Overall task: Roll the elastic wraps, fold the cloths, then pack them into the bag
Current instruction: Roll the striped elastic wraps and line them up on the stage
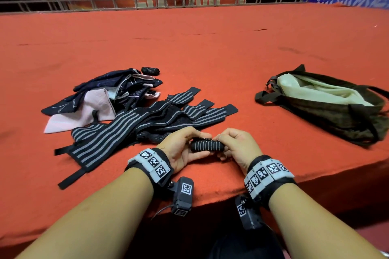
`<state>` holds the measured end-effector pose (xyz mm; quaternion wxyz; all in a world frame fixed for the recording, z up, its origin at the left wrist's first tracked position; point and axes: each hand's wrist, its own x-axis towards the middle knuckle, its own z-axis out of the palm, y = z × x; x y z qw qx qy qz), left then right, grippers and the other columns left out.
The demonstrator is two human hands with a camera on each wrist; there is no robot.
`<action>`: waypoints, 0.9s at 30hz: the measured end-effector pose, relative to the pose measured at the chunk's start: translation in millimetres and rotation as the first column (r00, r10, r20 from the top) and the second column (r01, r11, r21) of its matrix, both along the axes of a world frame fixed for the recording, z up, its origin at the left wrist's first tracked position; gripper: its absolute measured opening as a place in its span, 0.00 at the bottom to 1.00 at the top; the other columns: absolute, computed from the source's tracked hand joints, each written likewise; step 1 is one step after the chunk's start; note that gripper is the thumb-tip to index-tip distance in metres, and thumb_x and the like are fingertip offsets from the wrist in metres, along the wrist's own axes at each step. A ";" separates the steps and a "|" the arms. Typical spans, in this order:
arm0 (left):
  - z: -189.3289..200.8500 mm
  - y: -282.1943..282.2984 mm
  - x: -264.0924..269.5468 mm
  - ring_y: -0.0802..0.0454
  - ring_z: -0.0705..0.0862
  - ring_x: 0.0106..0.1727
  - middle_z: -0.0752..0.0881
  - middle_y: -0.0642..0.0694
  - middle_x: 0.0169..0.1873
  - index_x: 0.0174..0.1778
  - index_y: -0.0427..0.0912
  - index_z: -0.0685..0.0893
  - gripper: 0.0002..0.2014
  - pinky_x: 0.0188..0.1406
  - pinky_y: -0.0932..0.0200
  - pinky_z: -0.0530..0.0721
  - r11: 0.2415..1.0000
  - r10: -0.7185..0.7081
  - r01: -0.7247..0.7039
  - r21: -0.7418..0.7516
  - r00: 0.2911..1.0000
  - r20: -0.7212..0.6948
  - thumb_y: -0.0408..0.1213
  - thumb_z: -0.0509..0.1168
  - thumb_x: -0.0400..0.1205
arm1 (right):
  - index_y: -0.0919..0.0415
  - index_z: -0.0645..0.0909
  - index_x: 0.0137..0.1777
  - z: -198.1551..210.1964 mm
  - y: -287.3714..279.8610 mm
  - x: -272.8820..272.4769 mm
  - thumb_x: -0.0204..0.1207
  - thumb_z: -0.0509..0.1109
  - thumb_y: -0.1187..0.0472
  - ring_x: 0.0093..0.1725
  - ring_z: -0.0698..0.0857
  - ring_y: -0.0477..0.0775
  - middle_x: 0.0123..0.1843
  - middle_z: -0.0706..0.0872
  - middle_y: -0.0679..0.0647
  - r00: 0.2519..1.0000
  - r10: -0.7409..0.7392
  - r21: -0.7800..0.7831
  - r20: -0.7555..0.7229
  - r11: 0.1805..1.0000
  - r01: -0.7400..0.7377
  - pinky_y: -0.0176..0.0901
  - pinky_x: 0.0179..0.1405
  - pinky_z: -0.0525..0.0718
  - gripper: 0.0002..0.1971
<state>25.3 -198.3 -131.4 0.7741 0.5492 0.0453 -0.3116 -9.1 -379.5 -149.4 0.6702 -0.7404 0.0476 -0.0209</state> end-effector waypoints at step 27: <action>30.2 123.4 -13.1 0.48 0.89 0.40 0.87 0.39 0.39 0.43 0.38 0.84 0.05 0.33 0.56 0.92 0.899 -0.192 0.091 0.429 0.961 0.199 0.27 0.70 0.83 | 0.60 0.81 0.43 43.7 102.2 4.1 0.81 0.71 0.66 0.29 0.87 0.52 0.31 0.89 0.52 0.816 0.522 -0.323 -0.248 0.750 -0.577 0.40 0.26 0.82 0.06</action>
